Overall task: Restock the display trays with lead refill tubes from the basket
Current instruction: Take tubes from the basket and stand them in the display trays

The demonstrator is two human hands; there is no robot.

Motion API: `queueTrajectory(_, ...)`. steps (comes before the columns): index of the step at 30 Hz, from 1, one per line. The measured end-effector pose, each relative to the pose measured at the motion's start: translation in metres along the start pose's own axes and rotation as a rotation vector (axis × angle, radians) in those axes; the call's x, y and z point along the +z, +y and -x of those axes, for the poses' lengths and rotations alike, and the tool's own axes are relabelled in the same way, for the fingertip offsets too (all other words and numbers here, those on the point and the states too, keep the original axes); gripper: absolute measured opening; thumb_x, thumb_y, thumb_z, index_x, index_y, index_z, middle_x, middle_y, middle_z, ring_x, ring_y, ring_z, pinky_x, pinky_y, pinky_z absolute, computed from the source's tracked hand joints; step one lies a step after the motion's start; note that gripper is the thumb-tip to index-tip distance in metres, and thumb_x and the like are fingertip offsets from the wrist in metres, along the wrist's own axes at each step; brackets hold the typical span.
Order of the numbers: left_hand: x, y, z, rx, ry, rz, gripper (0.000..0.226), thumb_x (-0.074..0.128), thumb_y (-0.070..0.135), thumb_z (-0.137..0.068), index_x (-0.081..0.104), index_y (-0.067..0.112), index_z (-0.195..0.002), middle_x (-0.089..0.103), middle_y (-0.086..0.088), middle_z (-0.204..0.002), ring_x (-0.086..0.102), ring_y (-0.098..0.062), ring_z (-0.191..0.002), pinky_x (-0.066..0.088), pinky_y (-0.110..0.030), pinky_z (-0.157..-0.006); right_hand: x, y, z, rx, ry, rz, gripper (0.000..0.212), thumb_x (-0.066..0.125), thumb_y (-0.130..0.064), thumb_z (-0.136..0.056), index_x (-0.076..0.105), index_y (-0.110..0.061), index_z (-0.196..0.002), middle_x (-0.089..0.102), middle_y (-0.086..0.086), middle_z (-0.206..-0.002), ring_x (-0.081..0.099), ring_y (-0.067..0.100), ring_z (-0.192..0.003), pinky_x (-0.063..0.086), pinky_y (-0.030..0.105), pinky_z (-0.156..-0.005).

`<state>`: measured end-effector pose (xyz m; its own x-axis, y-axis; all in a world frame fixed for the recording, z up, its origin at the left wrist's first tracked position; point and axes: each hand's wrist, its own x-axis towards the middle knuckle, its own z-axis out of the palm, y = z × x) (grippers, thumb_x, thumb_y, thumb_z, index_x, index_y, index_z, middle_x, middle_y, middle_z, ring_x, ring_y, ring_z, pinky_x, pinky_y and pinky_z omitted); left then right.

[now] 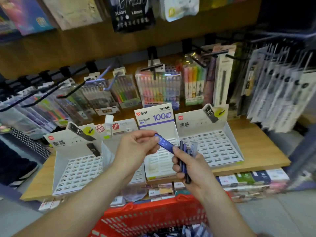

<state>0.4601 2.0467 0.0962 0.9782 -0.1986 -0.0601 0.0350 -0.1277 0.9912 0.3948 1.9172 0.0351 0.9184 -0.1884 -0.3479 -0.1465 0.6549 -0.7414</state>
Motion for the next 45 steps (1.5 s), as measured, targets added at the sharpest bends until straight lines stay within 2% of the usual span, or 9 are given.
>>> queueTrajectory(4,0.037,-0.004,-0.031,0.134,0.007,-0.253,0.014,0.071,0.006,-0.082,0.072,0.02,-0.084,0.073,-0.002,-0.079,0.068,-0.021,-0.074,0.056,-0.032,-0.073,-0.043,-0.01,-0.008,-0.005,0.18,-0.033,0.006,0.061,-0.013,-0.096,0.06,-0.008,-0.098,0.052,0.005,-0.061,0.043,0.013,-0.044,0.032,0.021,-0.035)
queueTrajectory(8,0.071,-0.004,-0.066,0.351,0.013,-0.654,0.014,0.071,0.015,-0.083,0.076,0.018,-0.096,0.073,0.005,-0.092,0.063,-0.008,-0.079,0.048,-0.023,-0.083,-0.08,-0.021,-0.014,-0.038,0.319,0.048,0.015,0.056,-0.004,-0.094,0.065,-0.009,-0.105,0.054,0.008,-0.066,0.044,0.016,-0.05,0.033,0.027,-0.042)
queueTrajectory(11,0.087,-0.016,-0.082,0.449,-0.05,-0.867,0.018,0.069,0.016,-0.085,0.075,0.017,-0.101,0.073,0.003,-0.101,0.064,-0.013,-0.092,0.04,-0.016,-0.083,-0.092,-0.024,-0.018,-0.072,0.34,0.22,0.012,0.06,-0.007,-0.093,0.065,-0.013,-0.101,0.058,0.011,-0.067,0.046,0.013,-0.044,0.036,0.025,-0.041)
queueTrajectory(17,0.094,-0.039,-0.101,0.509,-0.107,-1.087,0.021,0.065,0.02,-0.087,0.073,0.02,-0.107,0.071,0.003,-0.11,0.062,-0.016,-0.104,0.042,-0.023,-0.097,-0.097,-0.018,-0.03,-0.125,0.319,0.383,0.004,0.064,-0.015,-0.094,0.065,-0.015,-0.098,0.061,0.006,-0.074,0.056,0.006,-0.052,0.041,0.021,-0.045)
queueTrajectory(25,0.096,-0.053,-0.108,0.485,-0.138,-1.157,0.015,0.063,0.023,-0.086,0.069,0.025,-0.1,0.072,0.002,-0.099,0.063,-0.021,-0.095,0.051,-0.032,-0.084,-0.103,-0.01,-0.034,-0.11,0.331,0.512,0.003,0.063,-0.02,-0.096,0.064,-0.017,-0.094,0.056,0.003,-0.067,0.053,-0.001,-0.046,0.041,0.021,-0.046)
queueTrajectory(30,0.1,-0.053,-0.112,0.573,-0.117,-1.307,0.018,0.057,0.023,-0.091,0.07,0.024,-0.103,0.07,0.003,-0.103,0.058,-0.021,-0.094,0.05,-0.033,-0.08,-0.105,-0.01,-0.034,-0.09,0.348,0.506,0.007,0.065,-0.02,-0.094,0.066,-0.013,-0.095,0.051,0.002,-0.068,0.054,0.017,-0.066,0.041,0.027,-0.053)
queueTrajectory(34,0.099,-0.06,-0.107,0.65,-0.161,-1.439,0.025,0.053,0.019,-0.093,0.068,0.026,-0.113,0.056,0.006,-0.112,0.044,-0.018,-0.103,0.047,-0.031,-0.075,-0.108,-0.013,-0.033,-0.046,0.325,0.453,0.01,0.065,-0.019,-0.093,0.067,-0.013,-0.1,0.057,0.004,-0.071,0.055,0.017,-0.063,0.041,0.027,-0.049)
queueTrajectory(40,0.102,-0.056,-0.09,0.539,-0.16,-1.277,0.033,0.048,0.018,-0.094,0.063,0.023,-0.123,0.049,0.002,-0.112,0.041,-0.018,-0.109,0.043,-0.029,-0.085,-0.108,-0.027,-0.025,0.055,0.12,0.106,0.021,0.068,-0.015,-0.089,0.072,-0.014,-0.109,0.061,0.008,-0.067,0.055,0.016,-0.057,0.043,0.023,-0.046)
queueTrajectory(45,0.107,-0.039,-0.041,-0.001,-0.395,-0.299,0.018,0.062,0.031,-0.09,0.073,0.031,-0.104,0.07,0.014,-0.091,0.056,-0.004,-0.079,0.044,-0.023,-0.069,-0.101,-0.036,-0.015,0.041,-0.043,-0.121,0.038,0.067,-0.013,-0.076,0.066,0.0,-0.112,0.069,0.018,-0.085,0.067,0.019,-0.066,0.04,0.016,-0.036)
